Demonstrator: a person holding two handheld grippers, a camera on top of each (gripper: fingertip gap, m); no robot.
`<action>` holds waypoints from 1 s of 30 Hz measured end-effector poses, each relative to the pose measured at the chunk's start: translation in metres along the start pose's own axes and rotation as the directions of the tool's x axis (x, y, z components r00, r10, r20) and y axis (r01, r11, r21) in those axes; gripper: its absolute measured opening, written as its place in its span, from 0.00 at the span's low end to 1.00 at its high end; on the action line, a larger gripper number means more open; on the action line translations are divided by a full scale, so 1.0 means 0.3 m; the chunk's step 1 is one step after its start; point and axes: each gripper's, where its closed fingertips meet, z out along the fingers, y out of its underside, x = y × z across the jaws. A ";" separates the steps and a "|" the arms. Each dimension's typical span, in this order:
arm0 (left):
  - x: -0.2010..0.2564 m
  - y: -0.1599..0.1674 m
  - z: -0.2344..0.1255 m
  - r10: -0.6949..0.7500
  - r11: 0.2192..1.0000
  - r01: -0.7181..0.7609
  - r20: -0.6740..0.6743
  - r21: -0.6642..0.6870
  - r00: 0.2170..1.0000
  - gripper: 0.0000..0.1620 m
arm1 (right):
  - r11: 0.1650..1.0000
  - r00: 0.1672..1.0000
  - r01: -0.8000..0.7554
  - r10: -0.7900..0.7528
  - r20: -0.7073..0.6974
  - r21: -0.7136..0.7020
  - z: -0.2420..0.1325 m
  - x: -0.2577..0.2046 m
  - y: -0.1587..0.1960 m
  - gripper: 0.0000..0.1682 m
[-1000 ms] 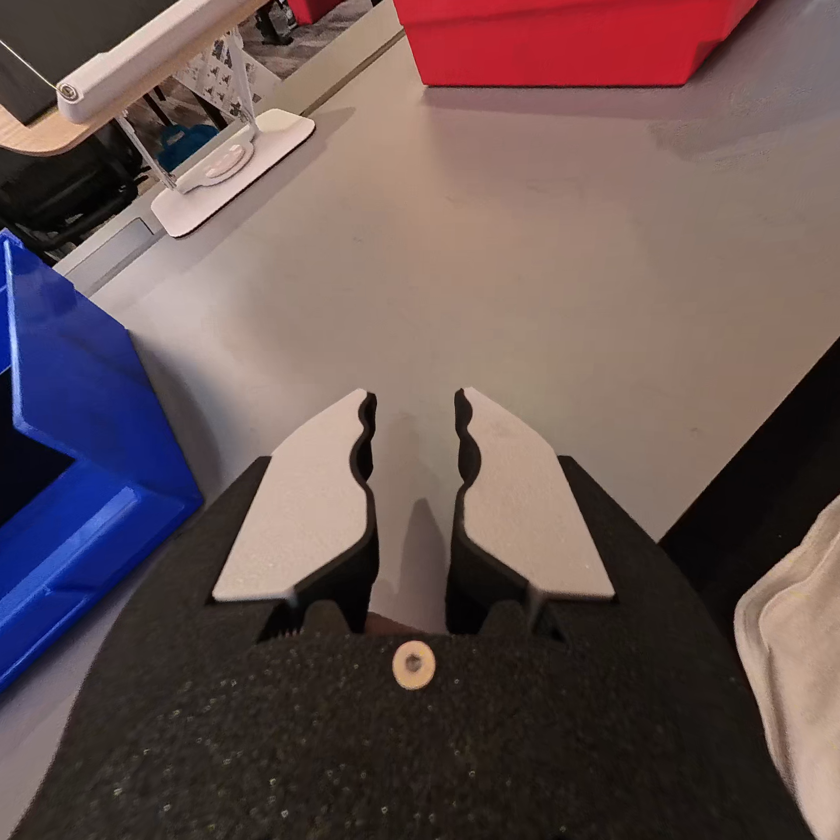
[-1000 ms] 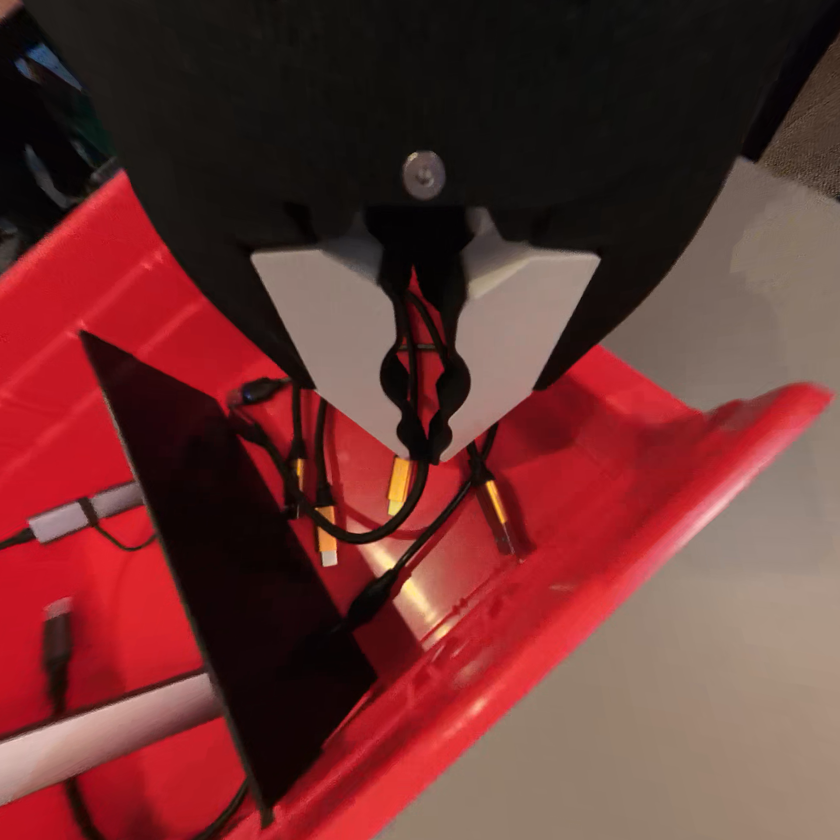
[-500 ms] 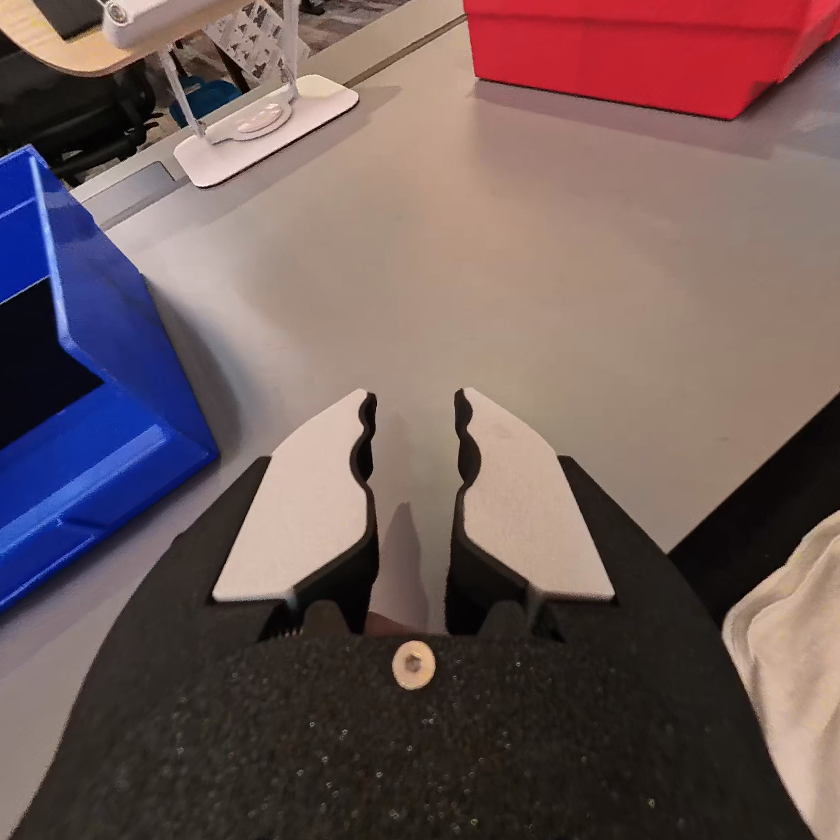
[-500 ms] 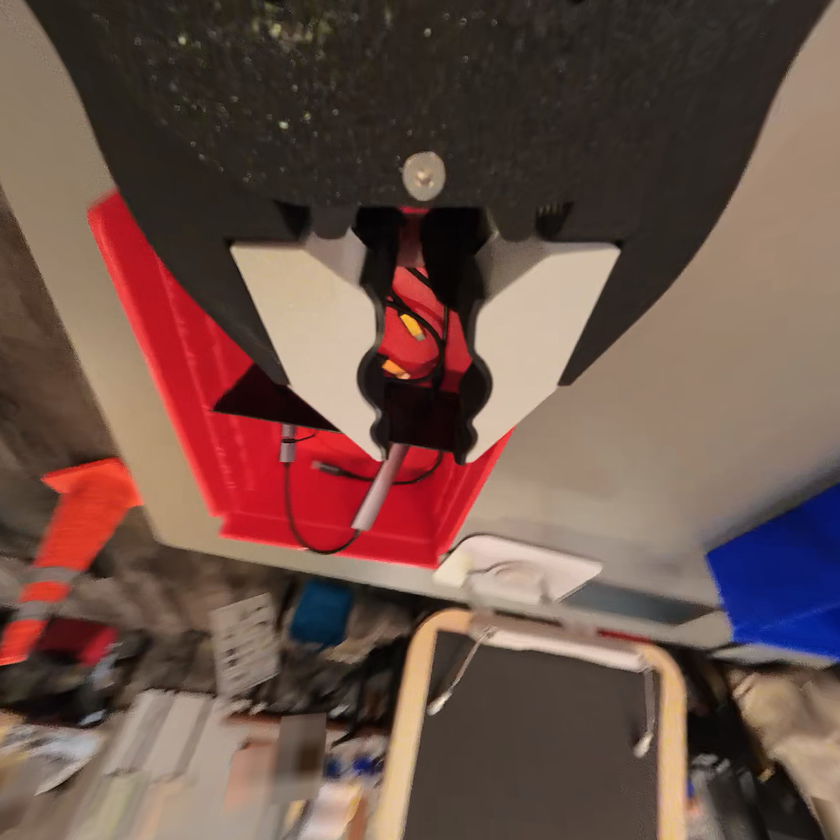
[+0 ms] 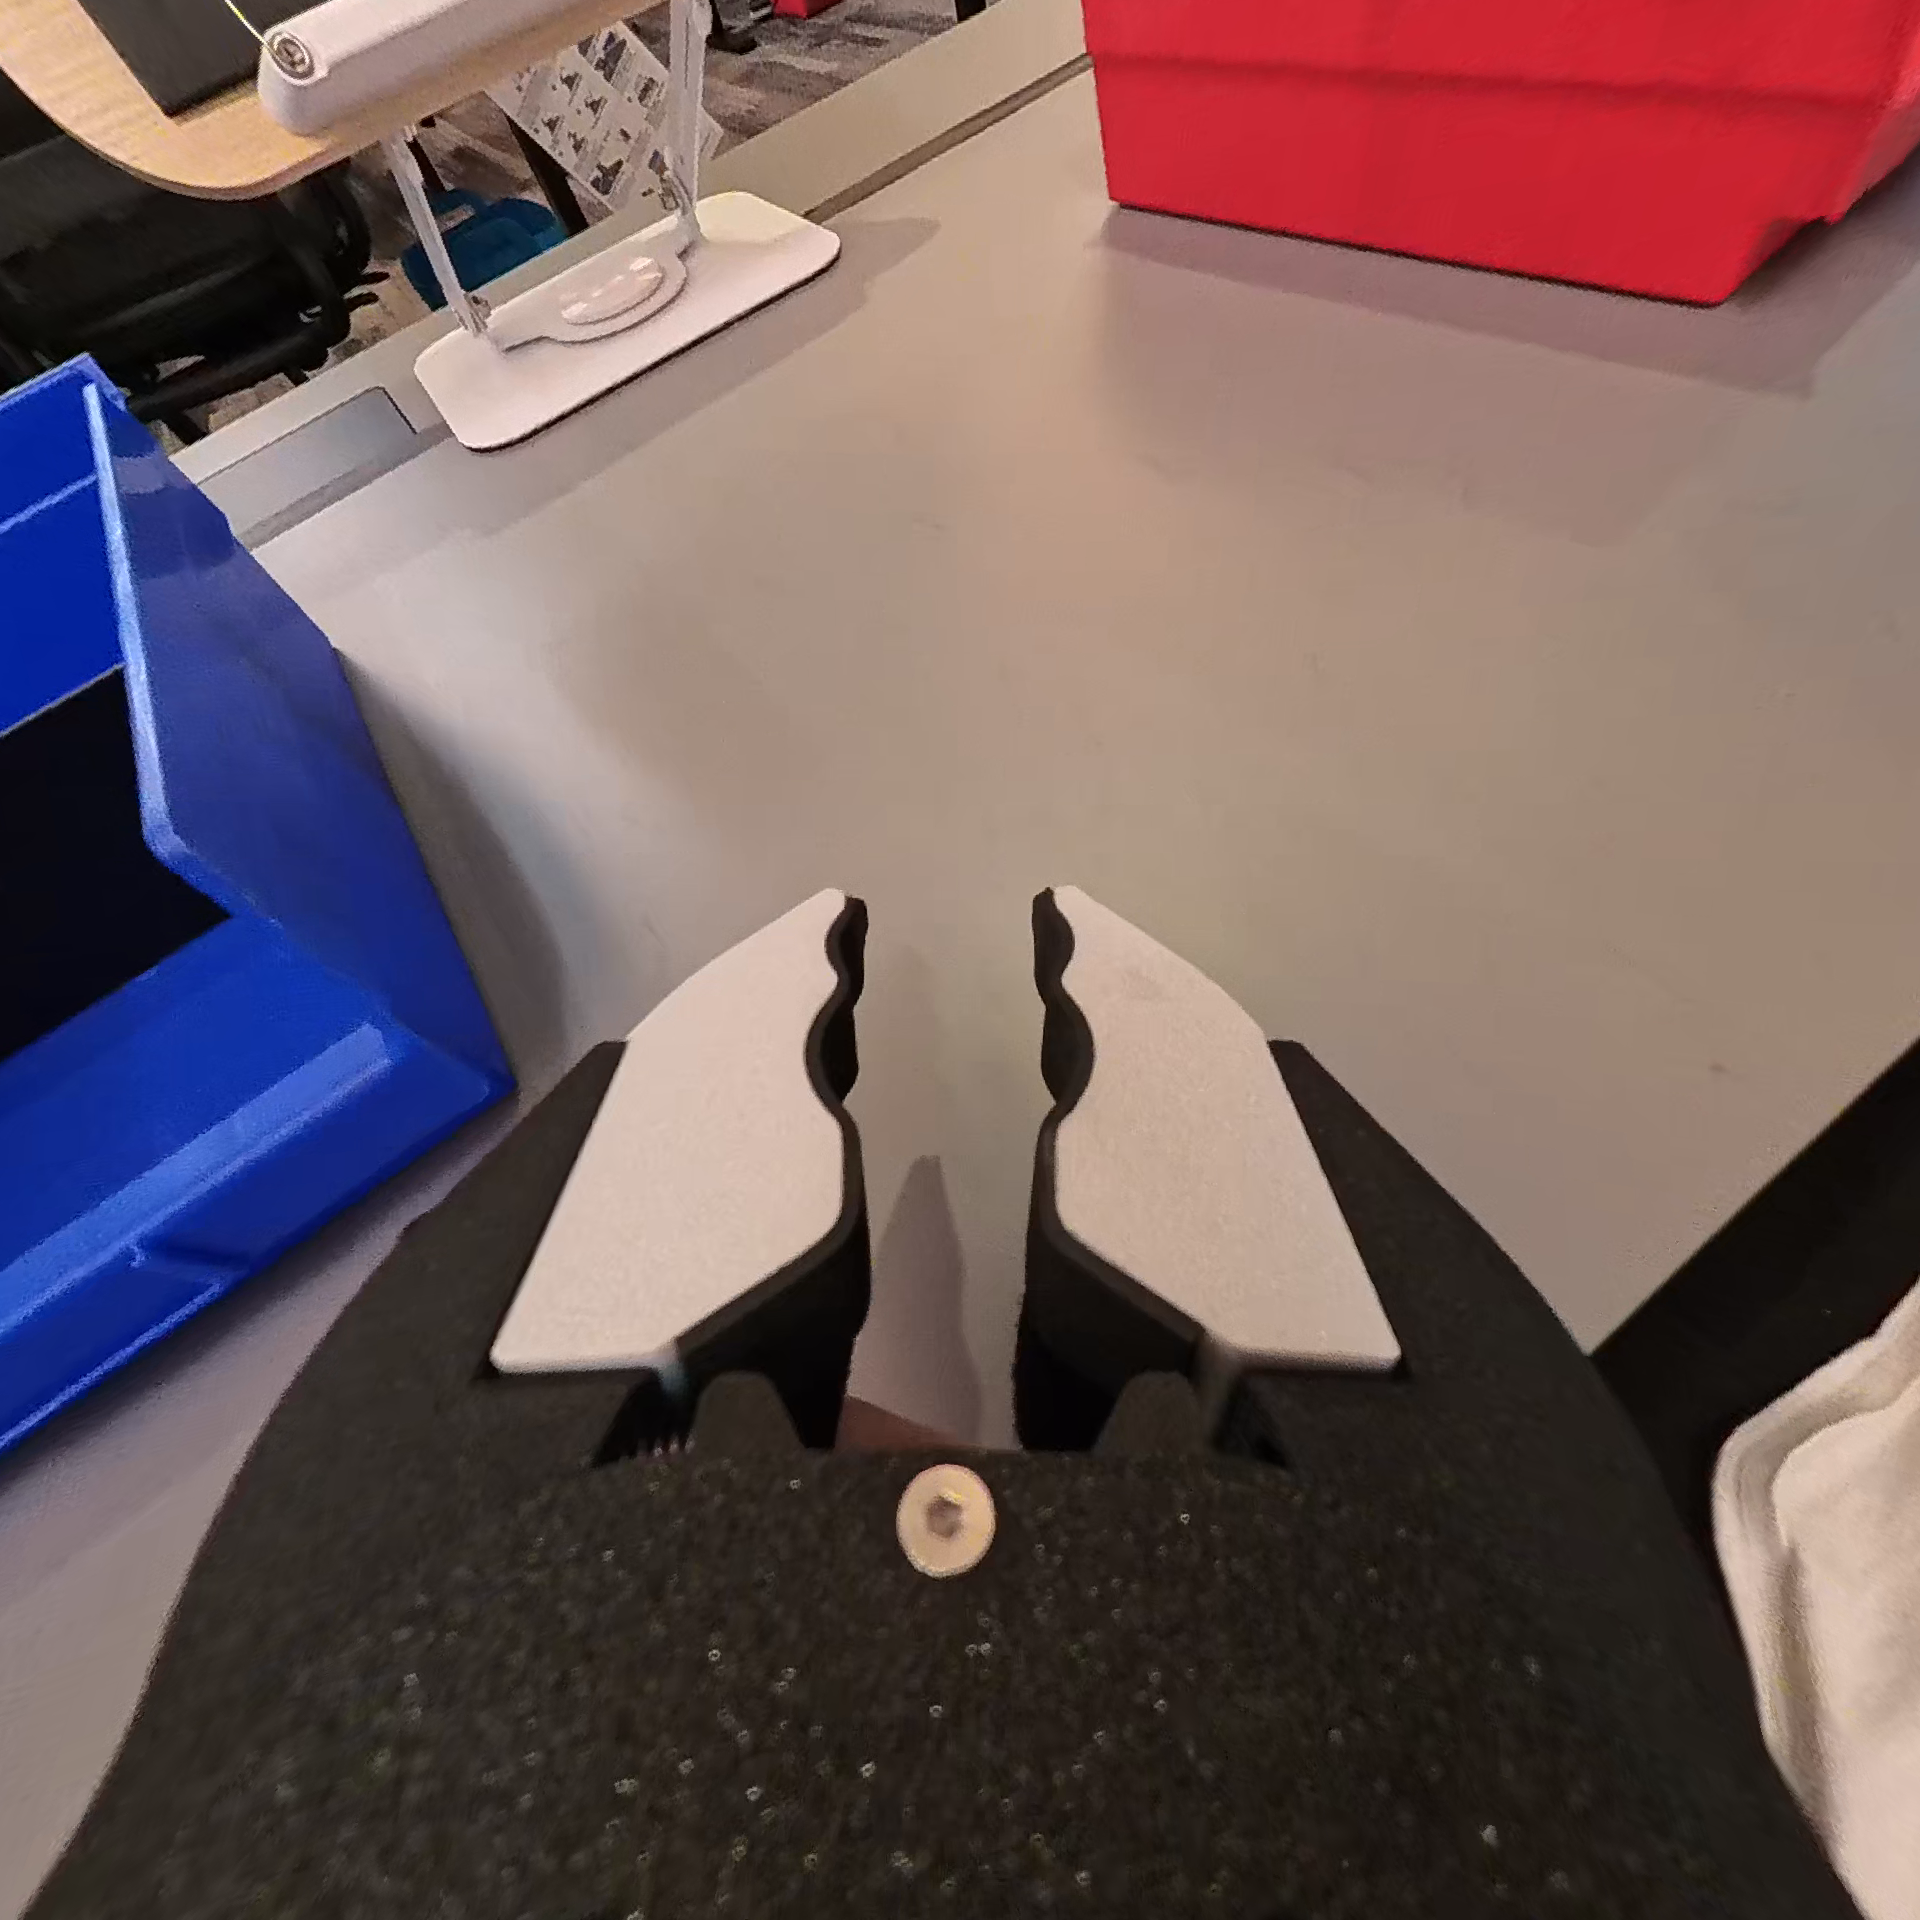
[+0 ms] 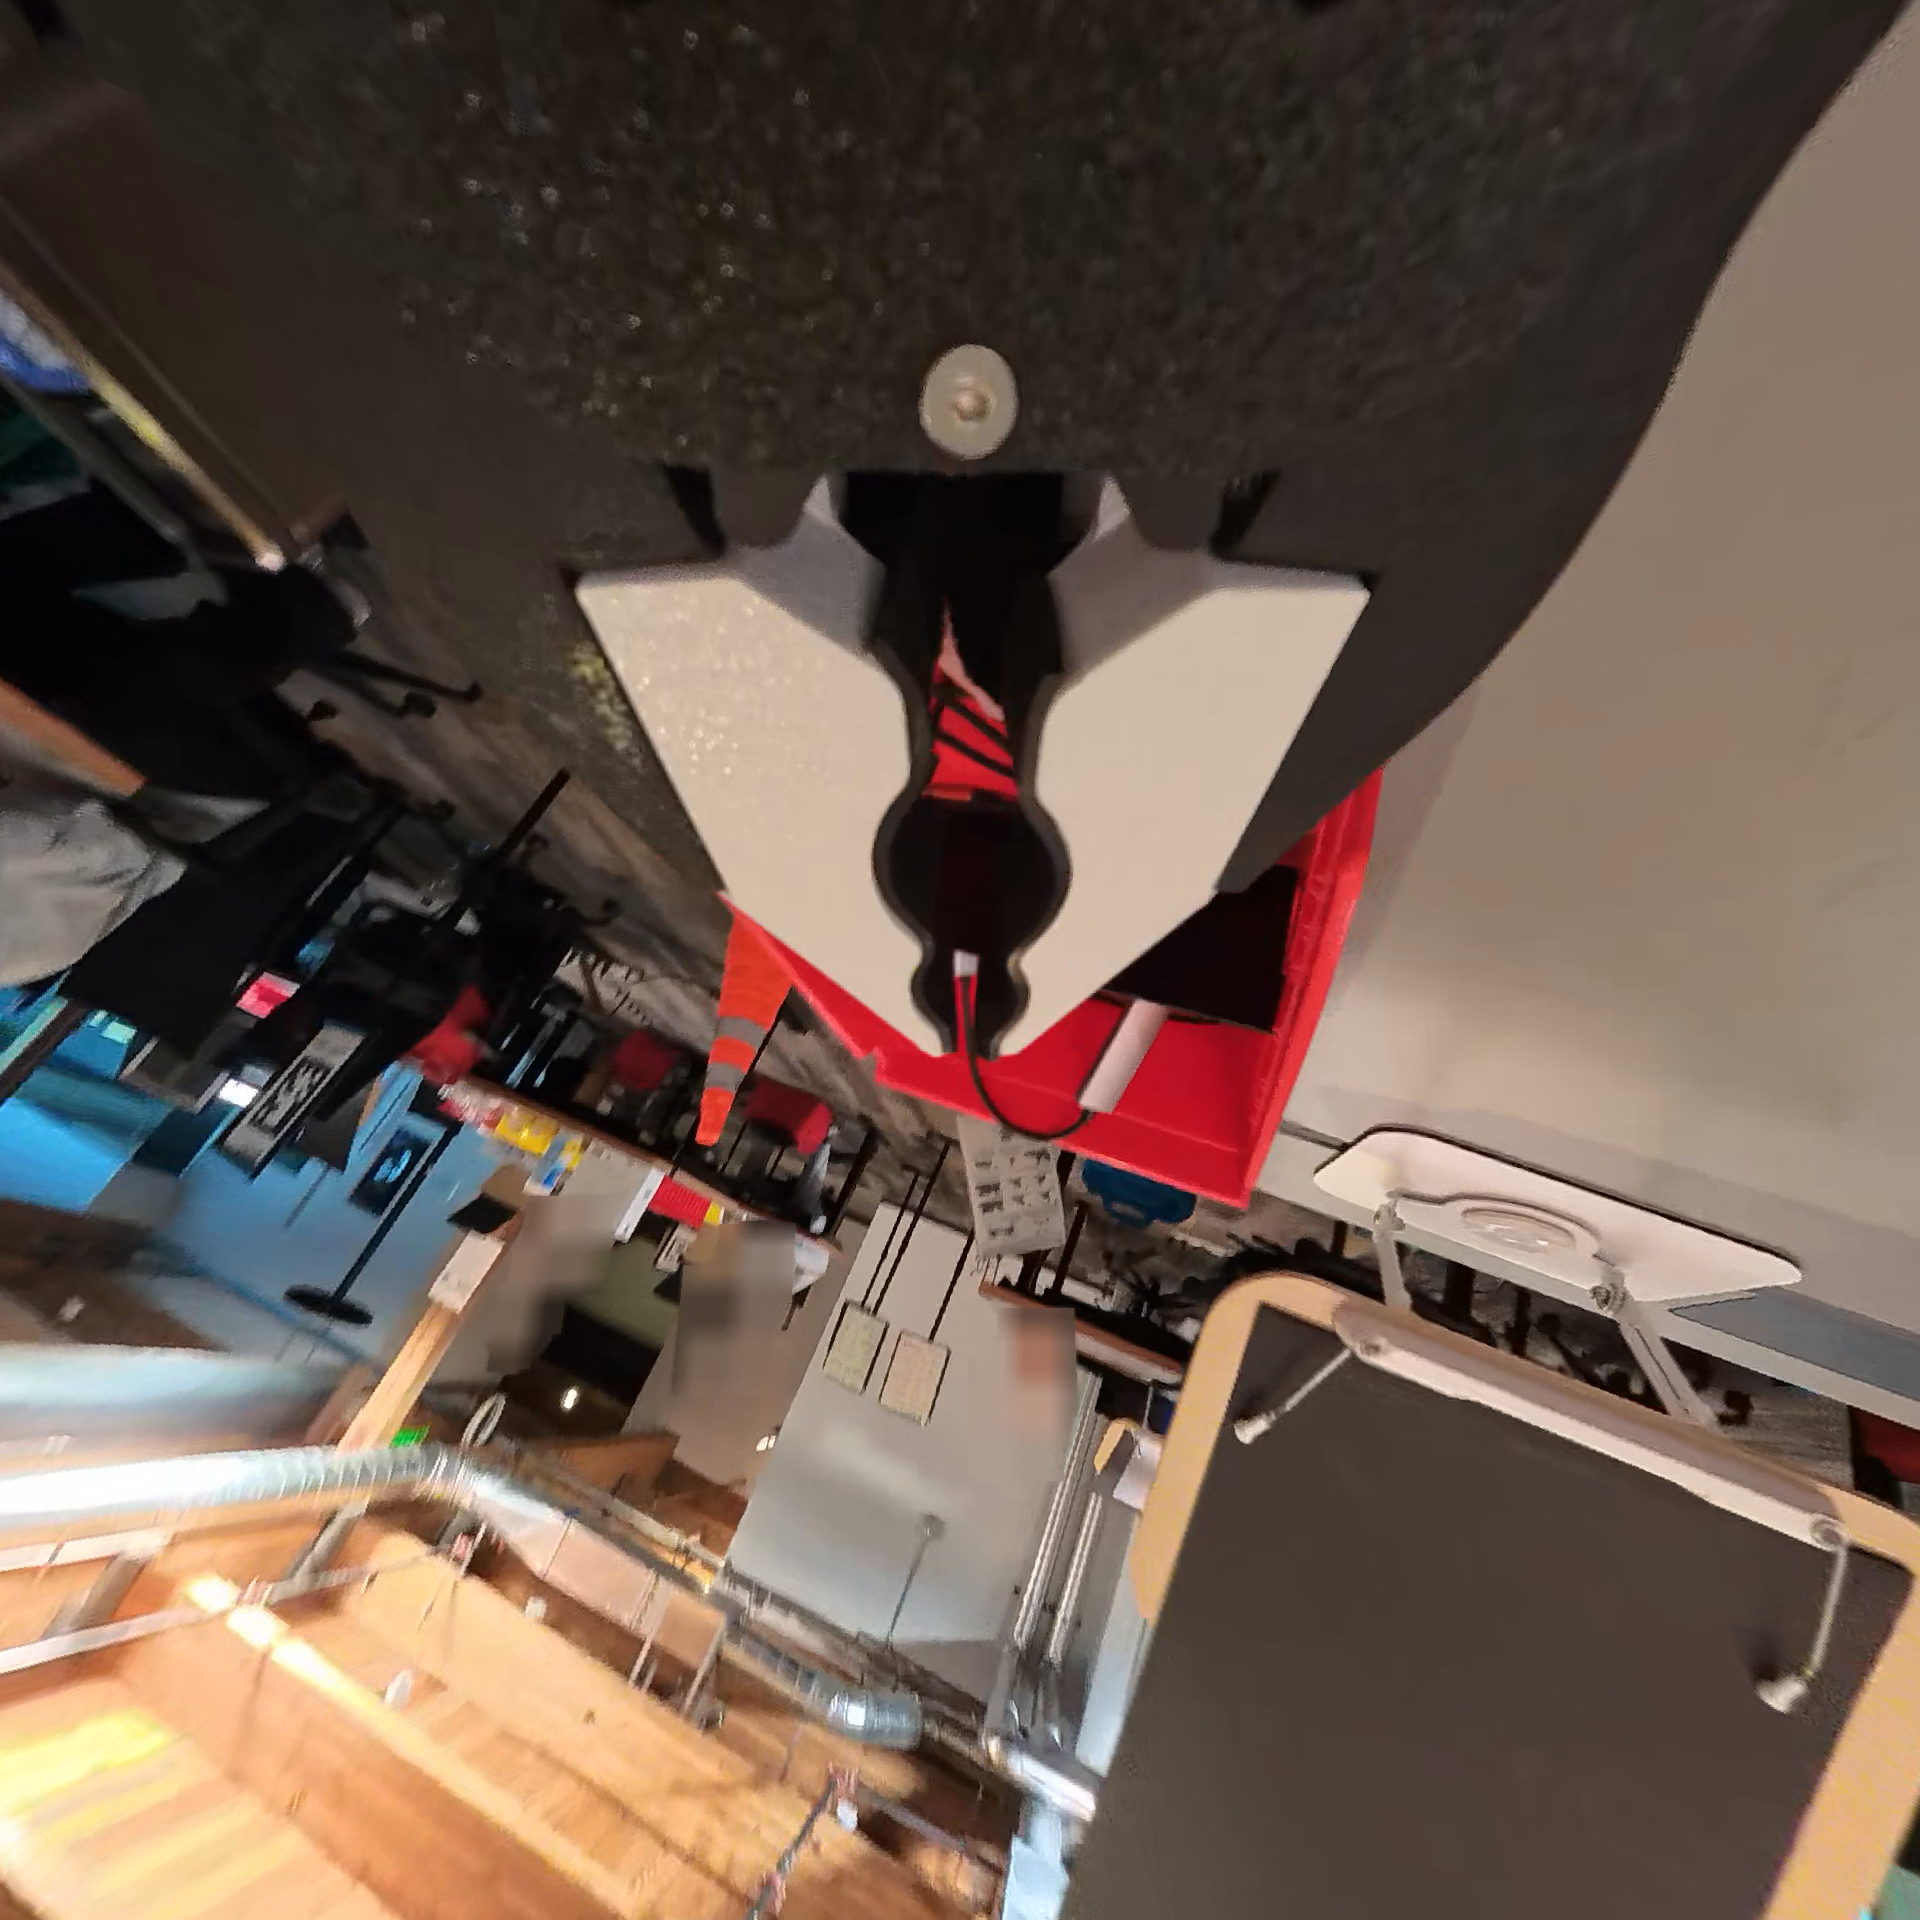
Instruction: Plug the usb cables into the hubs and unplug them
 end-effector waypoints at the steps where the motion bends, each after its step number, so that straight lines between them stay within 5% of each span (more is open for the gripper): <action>1: -0.004 -0.002 0.001 -0.001 1.000 0.001 0.005 0.001 1.000 0.19 | 0.999 0.999 0.030 -0.030 -0.011 0.030 -0.013 0.001 -0.021 0.00; 9: -0.013 0.002 0.007 0.023 1.000 -0.023 0.028 -0.005 0.999 0.19 | 0.988 0.996 0.077 -0.081 0.024 0.137 -0.060 -0.047 -0.108 0.00; 21: -0.037 0.026 -0.007 0.008 1.000 -0.007 0.051 -0.022 0.999 0.19 | 0.990 0.996 0.022 -0.034 0.086 0.140 -0.016 -0.065 -0.087 0.00; 27: -0.054 0.036 -0.017 0.005 1.000 -0.003 0.072 -0.031 0.997 0.19 | 0.940 0.900 -0.273 0.325 0.292 -0.204 -0.024 -0.159 0.055 0.00; 30: -0.056 0.037 -0.018 0.000 0.999 0.002 0.074 -0.033 0.997 0.19 | 0.909 0.871 -0.252 0.362 0.332 -0.333 -0.061 -0.224 0.115 0.00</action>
